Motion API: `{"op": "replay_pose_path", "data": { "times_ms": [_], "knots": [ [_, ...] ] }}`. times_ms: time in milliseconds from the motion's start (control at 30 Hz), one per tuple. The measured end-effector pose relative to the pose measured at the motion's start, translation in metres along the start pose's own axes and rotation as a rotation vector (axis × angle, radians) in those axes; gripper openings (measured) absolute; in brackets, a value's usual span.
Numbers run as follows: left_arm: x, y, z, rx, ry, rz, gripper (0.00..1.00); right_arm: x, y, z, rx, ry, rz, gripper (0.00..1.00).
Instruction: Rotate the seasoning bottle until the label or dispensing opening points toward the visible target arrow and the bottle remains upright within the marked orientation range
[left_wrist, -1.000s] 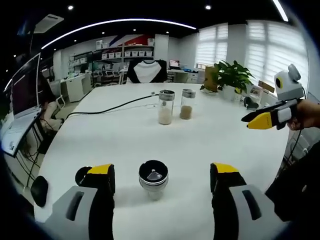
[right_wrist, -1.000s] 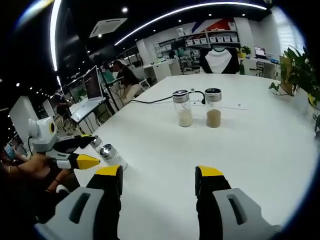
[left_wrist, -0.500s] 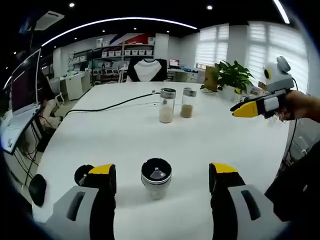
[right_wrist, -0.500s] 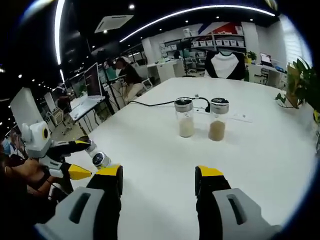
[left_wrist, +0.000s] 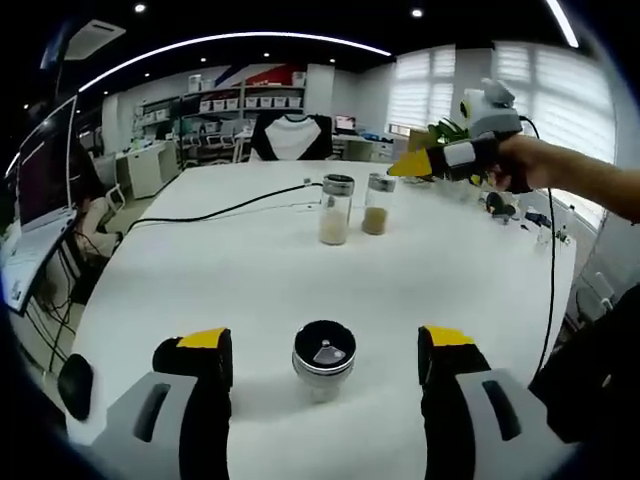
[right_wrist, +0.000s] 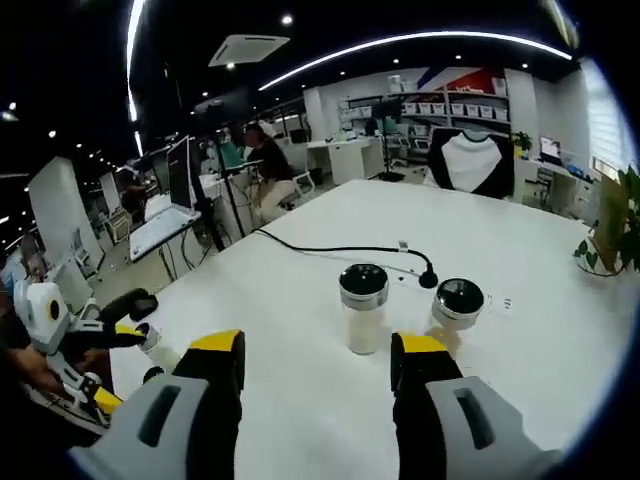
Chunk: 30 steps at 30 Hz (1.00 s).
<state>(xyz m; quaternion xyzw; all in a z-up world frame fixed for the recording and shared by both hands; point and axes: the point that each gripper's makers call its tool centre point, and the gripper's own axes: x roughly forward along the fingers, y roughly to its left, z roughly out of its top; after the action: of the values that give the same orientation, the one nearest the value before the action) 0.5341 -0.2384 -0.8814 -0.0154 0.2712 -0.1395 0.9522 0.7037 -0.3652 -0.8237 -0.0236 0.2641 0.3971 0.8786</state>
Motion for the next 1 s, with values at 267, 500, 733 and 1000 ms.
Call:
{"op": "replay_pose_path", "data": {
  "times_ms": [267, 500, 733, 1000],
  "knots": [
    [-0.003, 0.005, 0.003, -0.008, -0.002, -0.002, 0.8, 0.048, -0.011, 0.017, -0.002, 0.02, -0.008, 0.57],
    [-0.006, 0.003, 0.005, 0.004, 0.004, -0.01, 0.8, 0.086, -0.034, 0.02, -0.086, 0.06, -0.051, 0.55],
    [-0.008, 0.001, 0.008, 0.036, 0.012, -0.008, 0.8, 0.112, -0.046, 0.02, -0.076, 0.084, -0.075, 0.54],
    [-0.007, 0.003, 0.009, 0.027, 0.01, 0.004, 0.8, 0.122, -0.06, 0.012, -0.07, 0.116, -0.087, 0.52]
  ]
}}
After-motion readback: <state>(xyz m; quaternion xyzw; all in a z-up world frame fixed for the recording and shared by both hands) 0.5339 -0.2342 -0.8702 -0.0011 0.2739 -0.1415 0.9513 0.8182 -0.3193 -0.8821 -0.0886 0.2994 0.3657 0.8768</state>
